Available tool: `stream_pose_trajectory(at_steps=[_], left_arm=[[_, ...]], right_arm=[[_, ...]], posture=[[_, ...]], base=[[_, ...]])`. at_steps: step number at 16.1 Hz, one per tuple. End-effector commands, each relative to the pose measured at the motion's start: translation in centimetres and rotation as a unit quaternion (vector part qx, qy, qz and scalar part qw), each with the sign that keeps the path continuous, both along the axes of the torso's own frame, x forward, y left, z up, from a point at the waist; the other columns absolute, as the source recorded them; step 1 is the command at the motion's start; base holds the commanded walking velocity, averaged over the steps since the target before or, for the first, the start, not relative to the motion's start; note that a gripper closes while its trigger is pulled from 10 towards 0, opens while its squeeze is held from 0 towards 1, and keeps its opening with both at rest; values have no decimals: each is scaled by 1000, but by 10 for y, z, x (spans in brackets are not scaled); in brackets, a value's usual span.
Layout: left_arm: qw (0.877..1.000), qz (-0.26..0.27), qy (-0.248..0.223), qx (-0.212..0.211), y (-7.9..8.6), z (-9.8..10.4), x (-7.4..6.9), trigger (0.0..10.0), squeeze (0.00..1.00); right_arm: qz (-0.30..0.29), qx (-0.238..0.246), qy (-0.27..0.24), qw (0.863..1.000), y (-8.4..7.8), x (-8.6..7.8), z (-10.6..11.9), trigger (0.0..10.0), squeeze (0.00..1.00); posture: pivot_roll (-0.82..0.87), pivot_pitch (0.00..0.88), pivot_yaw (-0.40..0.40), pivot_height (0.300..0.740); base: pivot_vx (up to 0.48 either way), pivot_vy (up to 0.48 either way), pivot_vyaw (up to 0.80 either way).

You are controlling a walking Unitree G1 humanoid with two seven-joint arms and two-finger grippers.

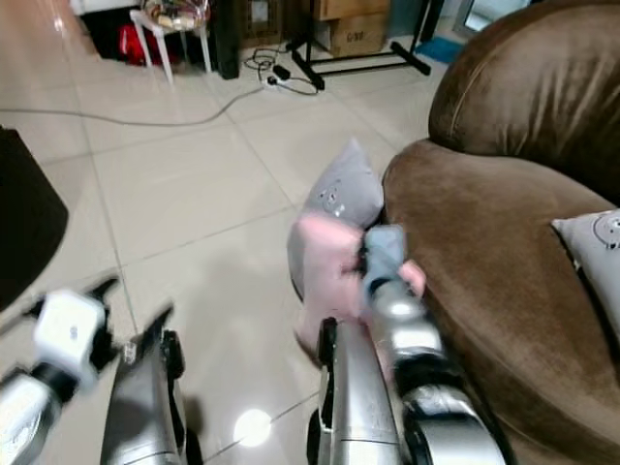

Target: Move the pillow to the sofa from floor

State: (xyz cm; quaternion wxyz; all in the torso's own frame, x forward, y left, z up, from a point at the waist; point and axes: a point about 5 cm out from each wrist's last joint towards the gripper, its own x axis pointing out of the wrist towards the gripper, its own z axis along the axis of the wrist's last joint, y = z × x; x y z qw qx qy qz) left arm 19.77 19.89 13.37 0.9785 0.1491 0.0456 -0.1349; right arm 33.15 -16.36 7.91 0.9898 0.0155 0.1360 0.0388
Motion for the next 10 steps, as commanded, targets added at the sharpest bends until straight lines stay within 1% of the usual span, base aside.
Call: stream_pose_trajectory(at_steps=[1, 2, 4, 5, 6, 7, 8, 9, 10], left_arm=[[1000, 17, -7, -2, 2, 3, 3, 10000, 451], [1000, 19, -16, -6, 0, 7, 6, 10000, 447], [999, 20, -45, 7, -7, 19, 19, 10000, 451], [998, 24, -62, 1, -12, 27, 23, 10000, 455], [997, 29, -74, -1, -13, 32, 27, 10000, 451], [996, 39, -85, -1, -12, 36, 31, 10000, 447], [995, 46, -89, 0, -11, 37, 35, 10000, 443], [995, 49, -90, 1, -11, 38, 38, 10000, 447], [994, 52, -94, 6, -11, 38, 41, 10000, 447]], right_arm=[[7, 19, -89, 996, -5, 4, 48, 0, 0], [11, 23, -106, 994, -8, -1, 59, 0, 0], [30, 42, -182, 982, -9, -26, 107, 0, 0], [22, 43, -212, 976, -14, -34, 131, 0, 0], [14, 37, -241, 970, -19, -38, 152, 0, 0], [-19, 25, -280, 959, -29, -35, 180, 431, 0], [-55, 31, -295, 953, -39, -29, 197, 10000, 0], [-60, 38, -327, 942, -43, -24, 215, 10000, 0], [-90, 3, -324, 942, -49, -21, 222, 10000, 0]], posture=[[-29, 0, -25, 433], [-29, 0, -25, 433], [-55, 0, -15, 433], [-63, 0, -17, 433], [-69, 0, -19, 433], [-71, 0, -20, 433], [-75, 0, -17, 433], [-74, 0, -17, 433], [-72, 0, -18, 433]], base=[[0, 0, 0], [0, 0, 0], [0, 0, 0], [0, 0, 0], [0, 0, 0], [0, 0, 0], [0, 0, 0], [0, 0, 0], [0, 0, 0]])
